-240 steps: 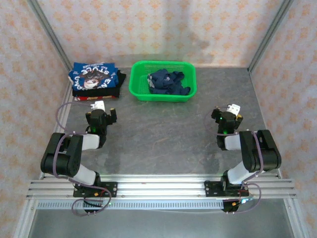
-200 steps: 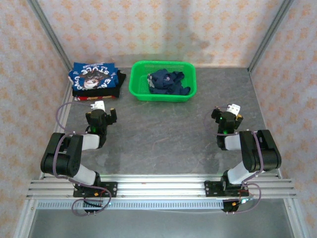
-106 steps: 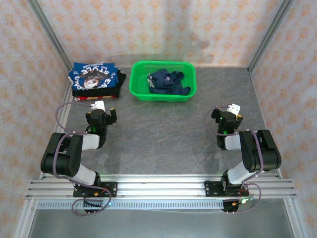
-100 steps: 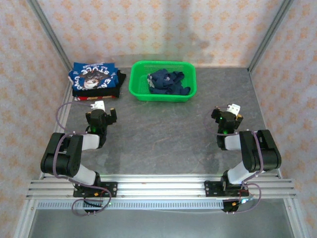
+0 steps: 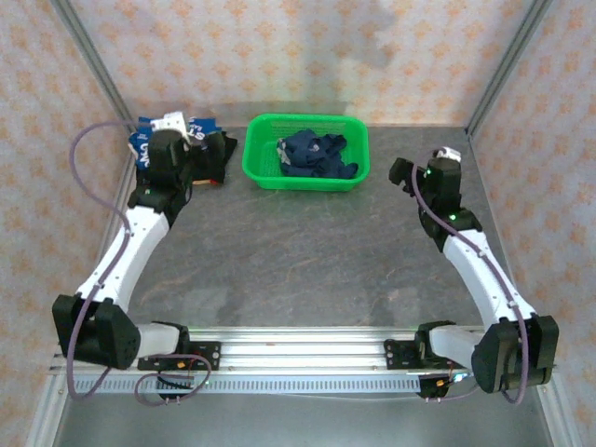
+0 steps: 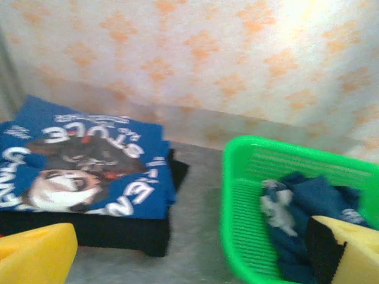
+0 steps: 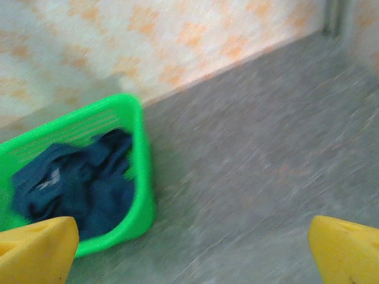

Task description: Fold and stack the t-shirts

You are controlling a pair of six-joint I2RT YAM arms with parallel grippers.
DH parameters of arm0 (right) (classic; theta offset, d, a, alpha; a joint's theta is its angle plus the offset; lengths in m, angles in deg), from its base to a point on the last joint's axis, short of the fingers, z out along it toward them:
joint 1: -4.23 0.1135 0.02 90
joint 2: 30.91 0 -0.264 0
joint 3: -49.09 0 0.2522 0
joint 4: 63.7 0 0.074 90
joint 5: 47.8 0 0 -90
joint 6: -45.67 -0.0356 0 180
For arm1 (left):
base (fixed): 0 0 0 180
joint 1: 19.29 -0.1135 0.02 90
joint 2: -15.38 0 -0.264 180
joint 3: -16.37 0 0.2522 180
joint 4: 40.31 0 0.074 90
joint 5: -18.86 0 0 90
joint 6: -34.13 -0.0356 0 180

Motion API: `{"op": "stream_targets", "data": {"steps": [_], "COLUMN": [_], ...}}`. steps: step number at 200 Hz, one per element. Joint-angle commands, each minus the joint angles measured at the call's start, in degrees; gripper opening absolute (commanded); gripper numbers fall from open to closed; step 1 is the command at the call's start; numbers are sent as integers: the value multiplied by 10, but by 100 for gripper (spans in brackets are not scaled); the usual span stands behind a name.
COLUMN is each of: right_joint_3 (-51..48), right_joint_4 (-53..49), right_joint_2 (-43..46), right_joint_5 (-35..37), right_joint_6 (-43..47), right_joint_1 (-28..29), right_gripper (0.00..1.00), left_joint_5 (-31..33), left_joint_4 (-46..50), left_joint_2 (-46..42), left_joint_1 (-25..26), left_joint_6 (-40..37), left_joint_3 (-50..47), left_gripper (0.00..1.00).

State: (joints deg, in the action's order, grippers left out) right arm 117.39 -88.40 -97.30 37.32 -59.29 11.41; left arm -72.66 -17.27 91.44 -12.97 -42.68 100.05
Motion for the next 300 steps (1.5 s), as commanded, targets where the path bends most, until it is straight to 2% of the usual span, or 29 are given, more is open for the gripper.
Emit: {"op": "stream_targets", "data": {"steps": [1, 17, 34, 78, 105, 142, 165, 189, 220, 268, 300], "right_joint_3": [40, 70, 120, 235, 303, 339, 374, 358, 316, 205, 77], "right_joint_4": [-170, -158, -162, -132, -122, -54, -71, -49, -46, -89, -92], "right_joint_2": [-40, -79, -145, -320, -417, -490, -525, -516, -477, -350, -227], "right_joint_5": [-143, -181, -217, -222, -208, -194, -187, -186, -169, -116, -53], "right_joint_6": [-75, -90, -87, -99, -122, -178, -183, -193, -198, -192, -211], "right_joint_1": [8, 8, 9, 8, 7, 6, 6, 8, 9, 25, 54], "right_gripper": [99, 100, 99, 92, 82, 70, 53, 33, 2, 0, 0], "left_joint_5": [-70, -110, -113, -138, -145, -145, -144, -141, -157, -127, -128], "left_joint_4": [206, 207, 217, 196, 192, 201, 205, 210, 205, 274, 314], "left_joint_2": [89, 136, 177, 222, 224, 214, 213, 217, 241, 314, 375], "left_joint_1": [16, 28, 53, 98, 116, 133, 134, 134, 135, 169, 202], "left_joint_6": [83, 109, 114, 147, 154, 149, 146, 140, 132, 82, 69], "left_joint_3": [85, 123, 166, 207, 205, 198, 199, 208, 234, 353, 426], "left_gripper": [100, 100, 100, 100, 100, 100, 100, 100, 100, 100, 100]}}
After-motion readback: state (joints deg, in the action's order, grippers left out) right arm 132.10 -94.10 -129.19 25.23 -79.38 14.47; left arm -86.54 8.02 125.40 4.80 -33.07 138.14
